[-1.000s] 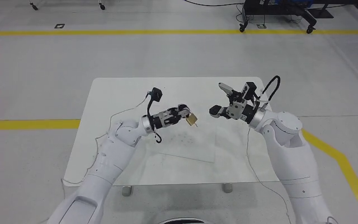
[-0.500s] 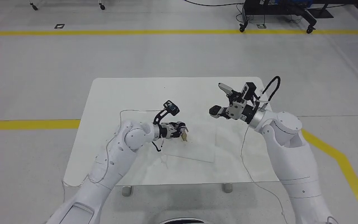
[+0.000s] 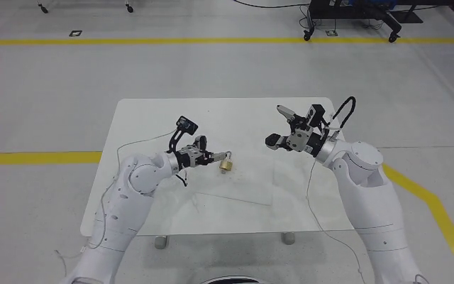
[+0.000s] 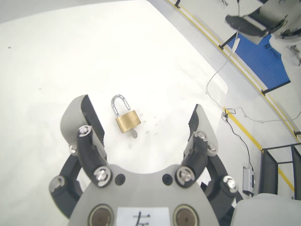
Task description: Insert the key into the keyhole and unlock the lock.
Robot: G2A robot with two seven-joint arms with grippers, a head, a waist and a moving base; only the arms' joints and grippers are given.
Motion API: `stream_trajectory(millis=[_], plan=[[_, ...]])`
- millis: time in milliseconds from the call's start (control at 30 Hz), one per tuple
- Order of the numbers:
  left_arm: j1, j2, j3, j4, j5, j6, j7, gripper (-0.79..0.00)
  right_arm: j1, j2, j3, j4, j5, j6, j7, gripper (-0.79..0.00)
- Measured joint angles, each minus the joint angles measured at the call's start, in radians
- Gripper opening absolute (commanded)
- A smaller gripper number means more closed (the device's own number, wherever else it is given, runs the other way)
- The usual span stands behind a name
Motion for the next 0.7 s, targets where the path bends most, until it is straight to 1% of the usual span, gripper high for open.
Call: stream_trajectory(millis=[133,400,467,567,700], plan=[[0.013,0.009,-0.047,-0.023,-0.026,-0.019,0.050,0.000,0.000,0.000,0.000,0.000,0.000,0.000,0.000,0.000],[0.012,0.008,-0.044,-0.023,-0.023,-0.019,0.046,0.000,0.000,0.000,0.000,0.000,0.000,0.000,0.000,0.000],[0.017,0.009,-0.046,-0.027,-0.009,-0.006,0.060,0.000,0.000,0.000,0.000,0.001,0.002,-0.003,-0.005,0.000],[0.038,0.011,-0.045,-0.064,0.129,0.074,0.174,0.000,0.004,-0.002,-0.001,0.011,0.013,-0.035,-0.045,0.000],[0.071,0.019,-0.092,-0.141,0.285,0.166,0.308,0.000,-0.017,-0.008,0.032,0.007,0.084,-0.134,-0.122,0.000]])
